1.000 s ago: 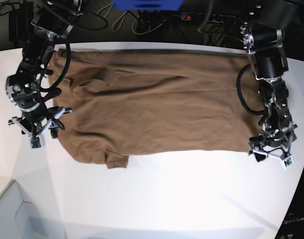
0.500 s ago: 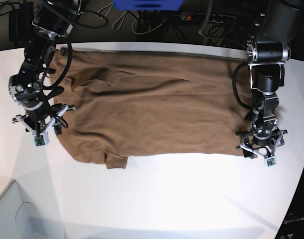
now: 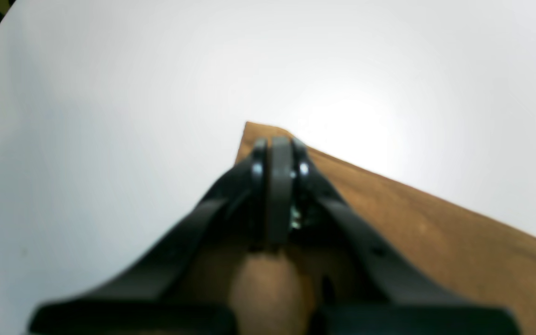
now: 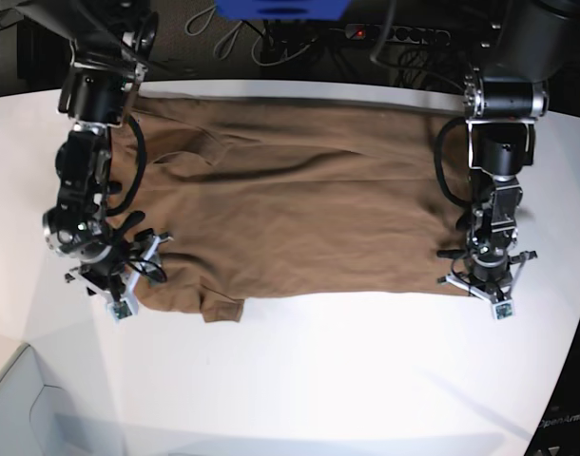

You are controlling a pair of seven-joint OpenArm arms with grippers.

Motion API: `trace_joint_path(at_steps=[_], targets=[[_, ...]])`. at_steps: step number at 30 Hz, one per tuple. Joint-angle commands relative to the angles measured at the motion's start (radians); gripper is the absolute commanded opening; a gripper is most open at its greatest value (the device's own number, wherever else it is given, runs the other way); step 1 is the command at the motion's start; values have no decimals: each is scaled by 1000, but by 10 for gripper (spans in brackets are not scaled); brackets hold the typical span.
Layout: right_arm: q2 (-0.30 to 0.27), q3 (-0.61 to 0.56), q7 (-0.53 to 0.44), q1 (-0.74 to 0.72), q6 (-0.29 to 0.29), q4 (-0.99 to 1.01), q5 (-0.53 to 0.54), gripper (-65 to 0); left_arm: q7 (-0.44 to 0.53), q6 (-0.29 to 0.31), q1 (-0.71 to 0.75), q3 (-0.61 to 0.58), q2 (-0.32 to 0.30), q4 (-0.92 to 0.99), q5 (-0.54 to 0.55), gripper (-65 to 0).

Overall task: Layout the t-shirt on the table in an organized manner, then fold the t-shirt properly
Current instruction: 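Move both grippers to the hem corners of the t-shirt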

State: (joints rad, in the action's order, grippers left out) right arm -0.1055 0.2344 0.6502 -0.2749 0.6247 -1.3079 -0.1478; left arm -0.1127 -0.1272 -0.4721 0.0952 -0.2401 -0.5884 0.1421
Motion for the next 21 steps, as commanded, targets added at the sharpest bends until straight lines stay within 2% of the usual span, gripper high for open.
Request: trace_joint_path(at_steps=[1, 3, 8, 15, 21], targets=[[-15, -13, -27, -51, -4, 20, 9, -244, -9, -4, -17, 1, -11, -8, -3, -644], [-23, -22, -73, -91, -4, 92, 9, -214, -9, -4, -3, 1, -11, -8, -5, -649], [-43, -28, -228, -134, -7, 179, 7, -209, -9, -4, 14, 1, -9, -8, -6, -649], [-56, -20, -298, -271, -9, 456, 7, -210, -9, -4, 29, 1, -9, -11, -6, -649], [-58, -27, -318, -284, -9, 502, 7, -227, -9, -4, 32, -1, -9, -12, -8, -649]])
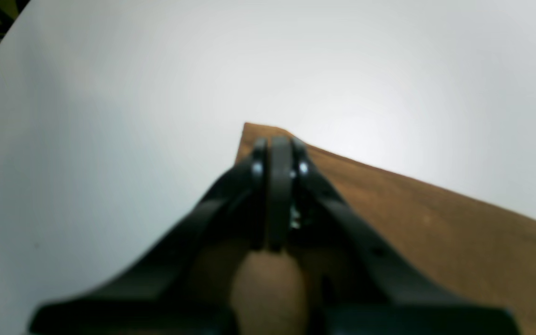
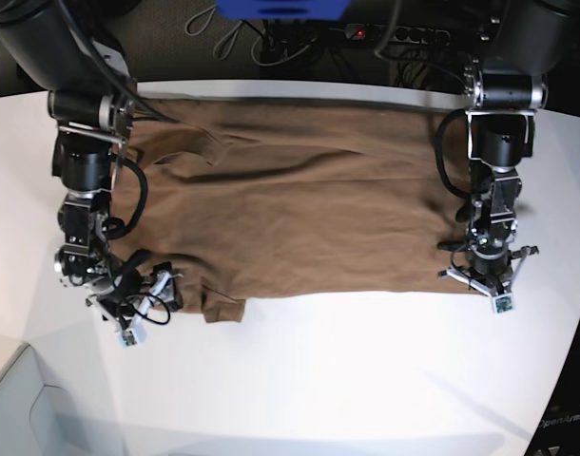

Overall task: Layout the t-shirt on the table in an organized manner, then fold the t-shirt properly
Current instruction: 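Move both grippers to the hem corners of the t-shirt, then grasp the hem corners and fold them over toward the collar edge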

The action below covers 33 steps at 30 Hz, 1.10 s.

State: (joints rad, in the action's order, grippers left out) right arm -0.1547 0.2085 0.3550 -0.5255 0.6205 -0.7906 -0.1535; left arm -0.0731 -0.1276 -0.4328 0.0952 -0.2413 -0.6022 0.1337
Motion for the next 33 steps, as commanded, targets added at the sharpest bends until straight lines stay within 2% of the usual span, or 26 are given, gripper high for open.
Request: trace_joint_path(at_steps=[1, 5, 9, 11, 12, 15, 21, 25, 29, 33], targets=[[-9, -1, -23, -32, -4, -16, 13, -251, -49, -4, -4, -1, -8, 1, 1, -649], [-6, -1, -21, -23, -4, -13, 13, -420, -49, -4, 1, -1, -8, 0, 1, -649], [-4, -1, -20, 2, -4, -19, 13, -548, -49, -4, 1, -1, -8, -2, 1, -649], [-6, 6, -20, 3, -4, -22, 13, -634, -49, -4, 1, 1, -8, -2, 2, -649], [-7, 6, -20, 3, -4, -23, 13, -650, -49, -4, 1, 1, -8, -3, 5, -649], [-7, 7, -18, 23, -4, -88, 15, -650, -49, -4, -1, 10, -8, -28, 10, -649], [14, 9, -20, 169, -4, -398, 28, -650, -49, -4, 96, 10, -10, -312, 10, -649], [19, 12, -15, 256, -4, -525, 94, -650, -49, -4, 159, 11, -10, -439, 10, -649], [20, 79, -15, 341, -4, -606, 151, -650, -47, -4, 236, 15, -11, -543, 10, -649], [20, 119, -15, 420, -4, -663, 219, -650, -47, -4, 309, 88, -5, -648, 11, -649]])
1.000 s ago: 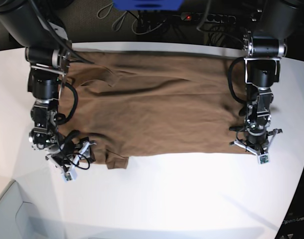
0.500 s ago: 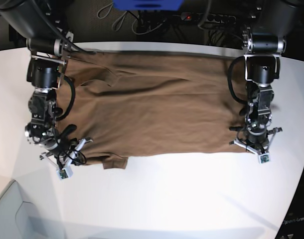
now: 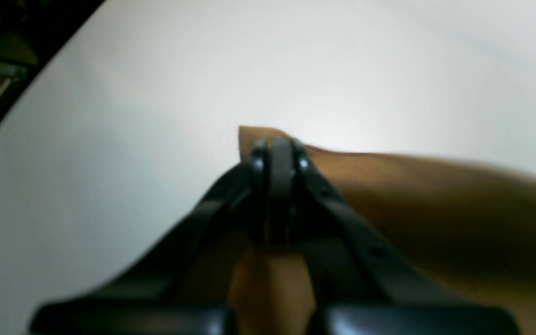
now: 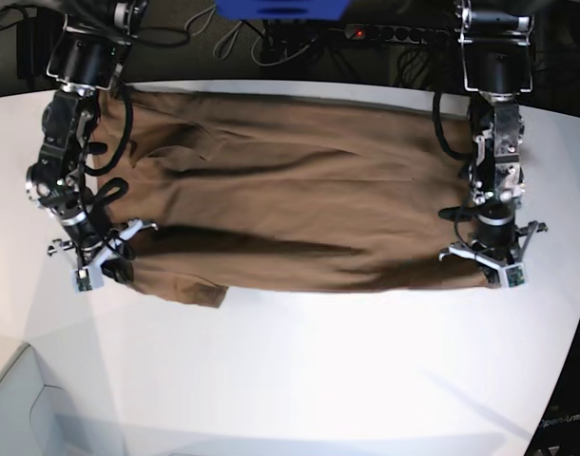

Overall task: Layout the t-shirt on the table in an organized manner, then fold the t-shirt properly
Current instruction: 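Grasp the hem corners and fold them over toward the collar edge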

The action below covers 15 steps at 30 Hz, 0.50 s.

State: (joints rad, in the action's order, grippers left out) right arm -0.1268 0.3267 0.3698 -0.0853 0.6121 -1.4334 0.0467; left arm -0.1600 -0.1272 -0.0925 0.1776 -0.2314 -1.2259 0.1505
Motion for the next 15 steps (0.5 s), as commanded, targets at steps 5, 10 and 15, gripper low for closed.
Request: trace_joint_path(at_steps=[5, 10, 15], targets=[[-7, 32, -35, 75, 7, -83, 92, -650, 40, -2, 32, 90, 22, -84, -5, -649], [-7, 32, -35, 150, 7, -157, 166, -650, 40, -2, 72, 98, 23, -119, -5, -649], [-7, 33, -36, 252, 7, -261, 242, -650, 40, -2, 173, 99, 31, -237, 30, -649]])
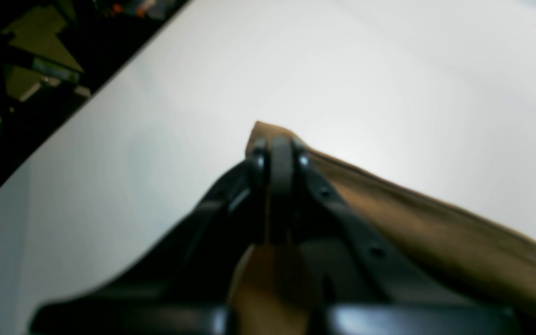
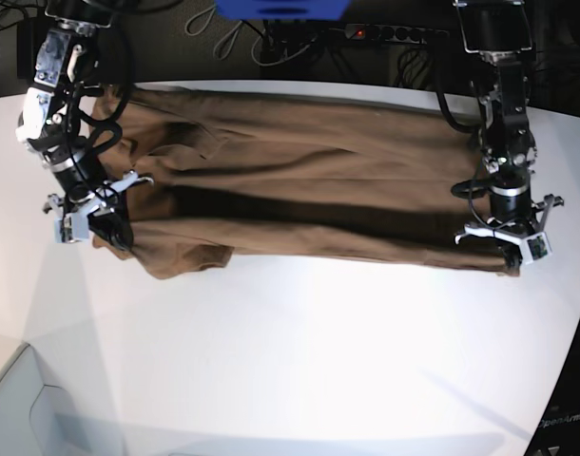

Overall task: Layout the t-shirt on the table in an organized manner, then fold the t-shirt properly
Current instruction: 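Grasp the hem corners and fold them over toward the collar edge, then lower the folded hem onto the collar edge and release both grippers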

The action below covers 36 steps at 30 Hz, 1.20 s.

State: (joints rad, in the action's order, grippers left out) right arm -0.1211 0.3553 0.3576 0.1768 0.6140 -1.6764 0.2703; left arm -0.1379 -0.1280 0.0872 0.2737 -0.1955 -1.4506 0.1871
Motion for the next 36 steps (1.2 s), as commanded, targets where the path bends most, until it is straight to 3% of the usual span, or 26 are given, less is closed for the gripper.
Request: trace_joint_path(at_steps=[1, 10, 14, 18, 27, 31, 36], targets=[[-12, 4, -24, 10, 5, -43, 22, -650, 17, -2, 10, 3, -3, -35, 18, -649], [71, 61, -25, 177, 8, -181, 27, -650, 16, -2, 188, 5, -8, -181, 113, -649], [87, 95, -25, 204, 84, -179, 27, -650, 17, -2, 225, 19, -8, -207, 113, -649], [125, 155, -24, 214, 84, -178, 22, -650, 16, -2, 239, 83, 0, -212, 113, -649], [128, 172, -24, 246, 84, -110, 20, -650, 11, -2, 279, 86, 3, -194, 113, -649], [128, 170, -24, 246, 84, -31, 20, -650, 11, -2, 274, 91, 41, -112, 105, -647], [128, 170, -24, 244, 84, -4, 20, -650, 11, -2, 273, 85, 43, -34, 111, -645]])
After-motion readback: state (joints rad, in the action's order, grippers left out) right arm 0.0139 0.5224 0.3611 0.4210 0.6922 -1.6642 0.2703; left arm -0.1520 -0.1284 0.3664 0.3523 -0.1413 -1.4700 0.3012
